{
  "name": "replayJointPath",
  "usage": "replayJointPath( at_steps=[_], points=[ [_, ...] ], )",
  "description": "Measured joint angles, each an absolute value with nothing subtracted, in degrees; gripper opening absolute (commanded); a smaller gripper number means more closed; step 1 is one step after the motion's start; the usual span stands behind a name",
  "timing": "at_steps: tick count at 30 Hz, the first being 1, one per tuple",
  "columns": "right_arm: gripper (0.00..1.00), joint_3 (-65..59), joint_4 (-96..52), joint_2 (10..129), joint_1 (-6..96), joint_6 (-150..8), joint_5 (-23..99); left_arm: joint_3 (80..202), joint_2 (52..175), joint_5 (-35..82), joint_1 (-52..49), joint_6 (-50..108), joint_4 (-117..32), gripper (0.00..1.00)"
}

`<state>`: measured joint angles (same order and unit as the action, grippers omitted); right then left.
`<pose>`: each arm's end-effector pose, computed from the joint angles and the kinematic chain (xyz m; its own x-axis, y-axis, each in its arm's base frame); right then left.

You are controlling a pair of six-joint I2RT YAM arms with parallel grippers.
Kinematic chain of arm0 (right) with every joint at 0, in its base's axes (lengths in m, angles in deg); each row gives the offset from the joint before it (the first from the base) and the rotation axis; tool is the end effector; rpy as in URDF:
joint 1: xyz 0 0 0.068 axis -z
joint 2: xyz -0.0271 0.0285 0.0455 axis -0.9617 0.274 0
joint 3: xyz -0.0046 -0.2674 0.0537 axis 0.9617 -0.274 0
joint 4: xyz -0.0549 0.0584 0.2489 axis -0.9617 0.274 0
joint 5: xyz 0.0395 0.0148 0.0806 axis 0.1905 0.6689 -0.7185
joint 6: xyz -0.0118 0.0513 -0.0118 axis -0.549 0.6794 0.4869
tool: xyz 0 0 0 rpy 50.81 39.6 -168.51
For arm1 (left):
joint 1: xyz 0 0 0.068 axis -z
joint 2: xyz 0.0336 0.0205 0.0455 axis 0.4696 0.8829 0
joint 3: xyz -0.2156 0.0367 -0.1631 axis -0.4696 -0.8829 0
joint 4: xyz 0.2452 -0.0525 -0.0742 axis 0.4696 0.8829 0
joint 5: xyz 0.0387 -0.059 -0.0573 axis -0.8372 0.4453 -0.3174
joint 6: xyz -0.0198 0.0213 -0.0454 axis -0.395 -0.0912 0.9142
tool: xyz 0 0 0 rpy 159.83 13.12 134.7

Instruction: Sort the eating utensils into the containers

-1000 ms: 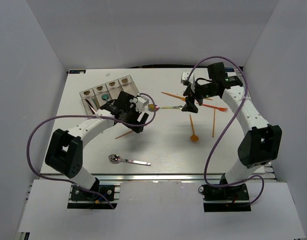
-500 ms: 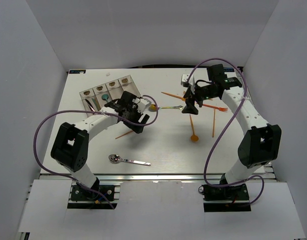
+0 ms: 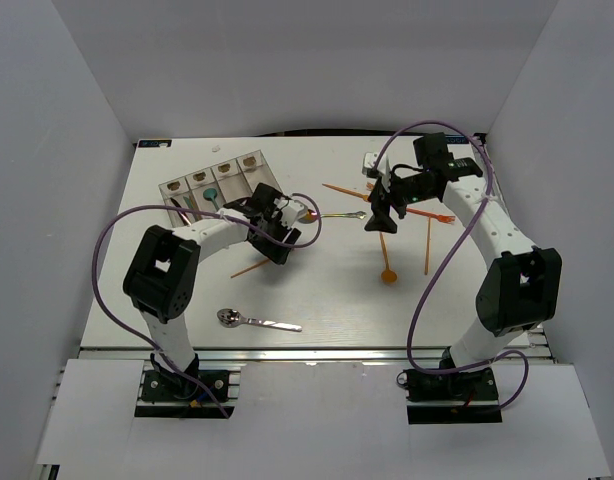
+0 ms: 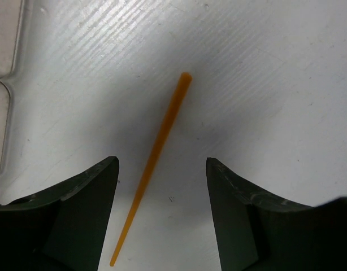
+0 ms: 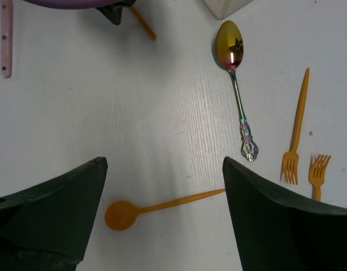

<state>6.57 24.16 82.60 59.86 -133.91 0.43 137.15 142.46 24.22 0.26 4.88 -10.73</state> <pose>0.3298 0.1096 0.3145 0.0133 -0.6008 -0.7993 -0.9783 0.1574 -0.1346 0.3169 -0.1767 0.1733 -0.6717 0.6059 -0.4263 0.6857 0.7263 -0.0480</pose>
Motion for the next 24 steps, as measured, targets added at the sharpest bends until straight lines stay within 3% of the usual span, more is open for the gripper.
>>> replayJointPath(
  at_steps=[24],
  points=[
    [0.9, 5.8, 23.7, 82.6, 61.6, -133.7, 0.4, 138.0, 139.6, 22.5, 0.3, 8.9, -11.2, 0.69]
  ],
)
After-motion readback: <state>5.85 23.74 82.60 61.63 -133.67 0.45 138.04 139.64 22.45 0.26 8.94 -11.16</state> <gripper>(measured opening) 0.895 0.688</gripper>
